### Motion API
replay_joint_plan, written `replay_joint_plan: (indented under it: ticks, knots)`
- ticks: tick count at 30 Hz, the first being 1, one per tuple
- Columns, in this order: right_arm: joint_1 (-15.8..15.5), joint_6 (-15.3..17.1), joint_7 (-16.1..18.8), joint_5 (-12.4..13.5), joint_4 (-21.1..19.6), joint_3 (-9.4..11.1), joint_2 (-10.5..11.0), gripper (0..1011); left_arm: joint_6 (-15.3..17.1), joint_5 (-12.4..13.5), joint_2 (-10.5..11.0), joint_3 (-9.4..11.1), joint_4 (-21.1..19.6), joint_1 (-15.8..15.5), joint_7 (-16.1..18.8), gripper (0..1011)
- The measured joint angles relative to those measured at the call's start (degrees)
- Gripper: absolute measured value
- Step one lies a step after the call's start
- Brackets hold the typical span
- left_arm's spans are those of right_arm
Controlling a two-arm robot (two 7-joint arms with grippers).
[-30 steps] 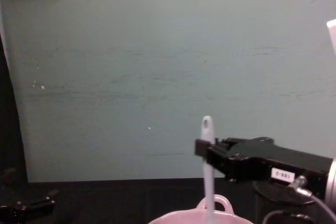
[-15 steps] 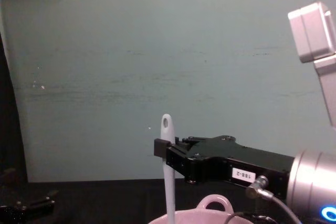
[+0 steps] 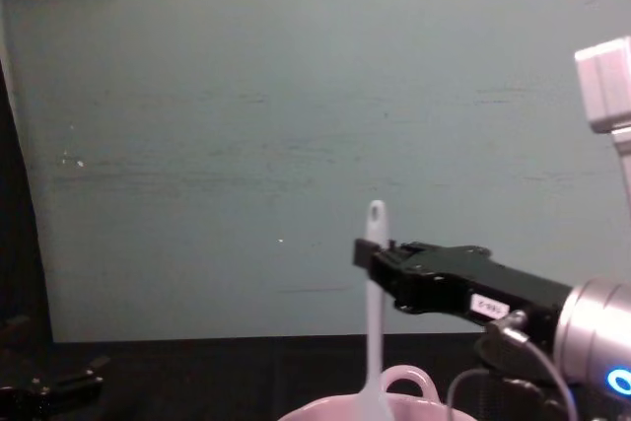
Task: Use the one hand to pick up the spoon and stir the clear water in the bowl.
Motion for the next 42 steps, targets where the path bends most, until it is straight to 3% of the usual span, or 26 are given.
replay_joint_plan:
  ticks: [7, 14, 21, 30, 42]
  knots:
    - [-1.5, -1.21, -1.28, -0.21, -0.68, 2.5, 0.34, 119, 0.0, 0.0, 0.0, 0.0, 0.0, 0.0, 0.0, 1005]
    - [-3.2, -1.15, -1.37, -1.57, -2.96, 3.15, 1.31, 119, 0.0, 0.0, 0.0, 0.0, 0.0, 0.0, 0.0, 1005]
    - [-5.46, -0.14, -0.14, -2.85, -6.55, 2.05, 2.57, 119, 0.0, 0.0, 0.0, 0.0, 0.0, 0.0, 0.0, 1005]
    - [-7.38, 0.47, 1.21, -2.42, -9.87, 0.23, 2.15, 119, 0.0, 0.0, 0.0, 0.0, 0.0, 0.0, 0.0, 1005]
    - [-4.85, 2.25, 2.81, 1.93, -6.22, -0.97, -0.43, 119, 0.0, 0.0, 0.0, 0.0, 0.0, 0.0, 0.0, 1005]
